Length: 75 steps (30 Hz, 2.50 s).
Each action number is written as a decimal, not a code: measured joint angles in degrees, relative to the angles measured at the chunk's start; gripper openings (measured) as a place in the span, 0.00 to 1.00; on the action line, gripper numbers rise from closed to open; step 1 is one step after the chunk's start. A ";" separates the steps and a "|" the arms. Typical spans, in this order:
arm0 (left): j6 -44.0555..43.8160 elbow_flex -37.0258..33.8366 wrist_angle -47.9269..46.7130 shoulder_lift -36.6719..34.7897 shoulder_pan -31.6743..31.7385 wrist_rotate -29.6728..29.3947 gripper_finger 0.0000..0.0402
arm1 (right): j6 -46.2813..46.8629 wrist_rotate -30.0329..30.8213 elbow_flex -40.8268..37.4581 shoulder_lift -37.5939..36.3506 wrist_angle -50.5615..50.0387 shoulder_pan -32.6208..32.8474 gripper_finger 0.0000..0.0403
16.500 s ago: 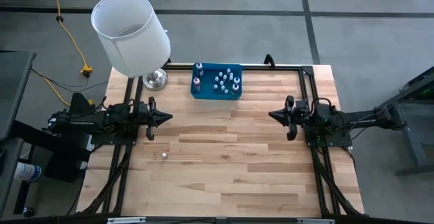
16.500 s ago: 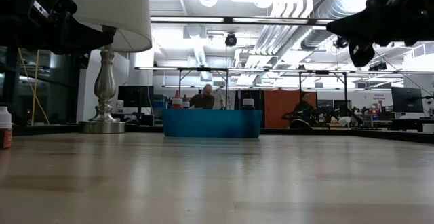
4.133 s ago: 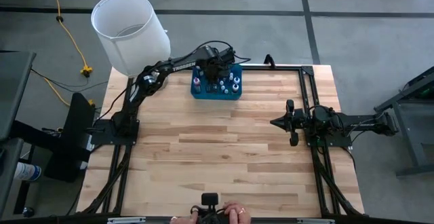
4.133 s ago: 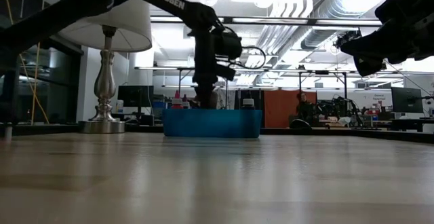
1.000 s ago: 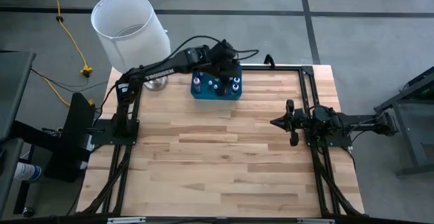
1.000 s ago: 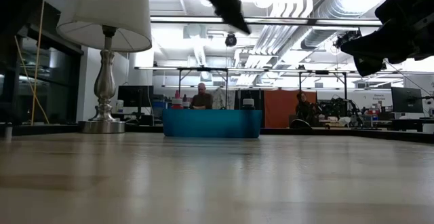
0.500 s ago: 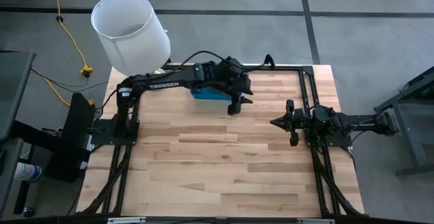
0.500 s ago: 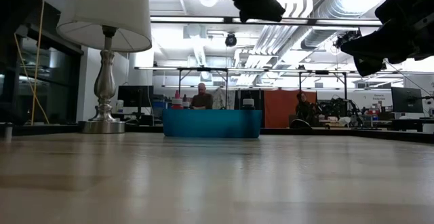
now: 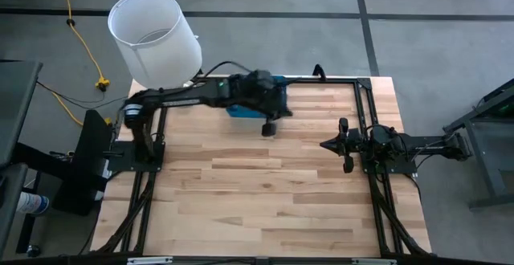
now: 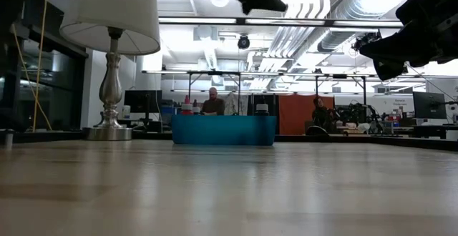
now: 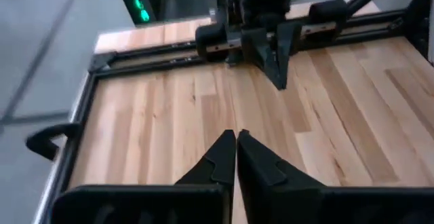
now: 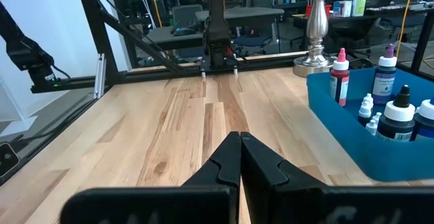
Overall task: Pick & Place food coloring
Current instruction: Return to Home Position
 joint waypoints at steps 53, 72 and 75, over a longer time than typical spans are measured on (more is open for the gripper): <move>-17.72 -101.10 44.49 -94.35 -8.64 -6.96 0.00 | -0.02 0.00 0.00 1.16 0.17 0.01 0.00; -14.21 -104.95 37.05 -99.70 -9.20 -12.02 0.00 | -0.02 0.00 0.00 1.16 0.18 -0.01 0.00; -14.09 -104.93 31.84 -104.37 -9.16 -12.31 0.00 | 0.02 0.00 0.00 1.15 0.20 0.01 0.00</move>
